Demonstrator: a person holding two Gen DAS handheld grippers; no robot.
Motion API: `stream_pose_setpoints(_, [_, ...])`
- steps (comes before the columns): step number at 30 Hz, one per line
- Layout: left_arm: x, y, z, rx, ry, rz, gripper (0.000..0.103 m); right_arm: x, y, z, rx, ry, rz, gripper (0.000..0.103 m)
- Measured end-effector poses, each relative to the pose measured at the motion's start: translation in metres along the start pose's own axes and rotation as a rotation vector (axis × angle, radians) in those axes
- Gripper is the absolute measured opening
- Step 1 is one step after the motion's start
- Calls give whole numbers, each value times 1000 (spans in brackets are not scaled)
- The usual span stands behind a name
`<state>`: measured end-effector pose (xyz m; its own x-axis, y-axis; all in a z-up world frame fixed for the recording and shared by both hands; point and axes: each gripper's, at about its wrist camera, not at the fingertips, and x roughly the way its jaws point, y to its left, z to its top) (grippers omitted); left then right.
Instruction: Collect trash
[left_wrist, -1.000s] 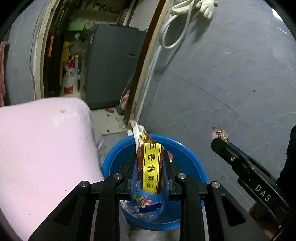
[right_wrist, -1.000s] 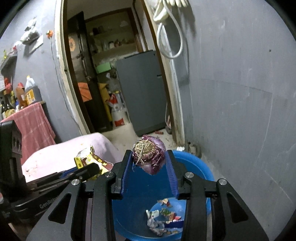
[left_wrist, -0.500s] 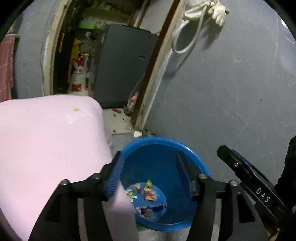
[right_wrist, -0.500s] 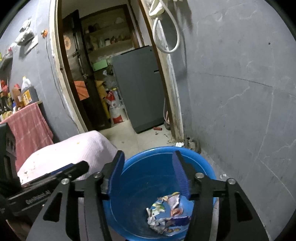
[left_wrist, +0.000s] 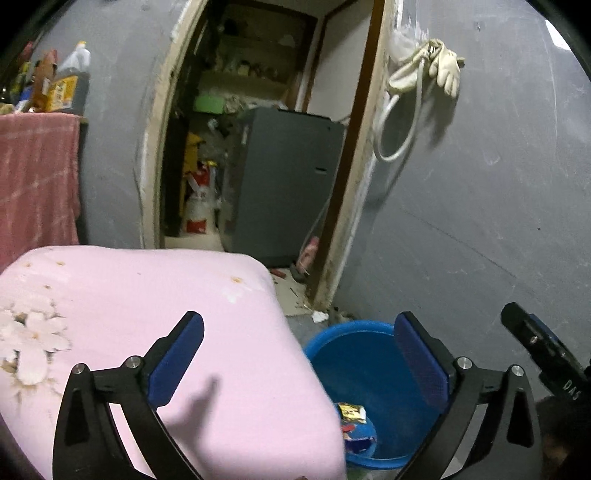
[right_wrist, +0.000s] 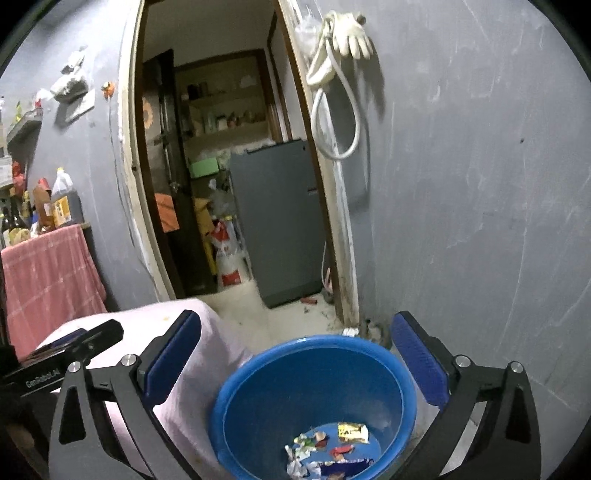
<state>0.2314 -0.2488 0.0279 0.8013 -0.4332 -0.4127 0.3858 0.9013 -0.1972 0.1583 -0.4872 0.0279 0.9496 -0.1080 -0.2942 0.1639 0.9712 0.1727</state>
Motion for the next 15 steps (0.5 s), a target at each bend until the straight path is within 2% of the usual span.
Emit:
stream_pose_setpoints(8, [-34, 8, -3, 20, -59, 29, 101, -29, 16, -3, -30, -63, 21, 103])
stream_pose_setpoints(15, [-72, 6, -22, 51, -115, 46, 101, -65, 23, -16, -27, -115, 45, 103])
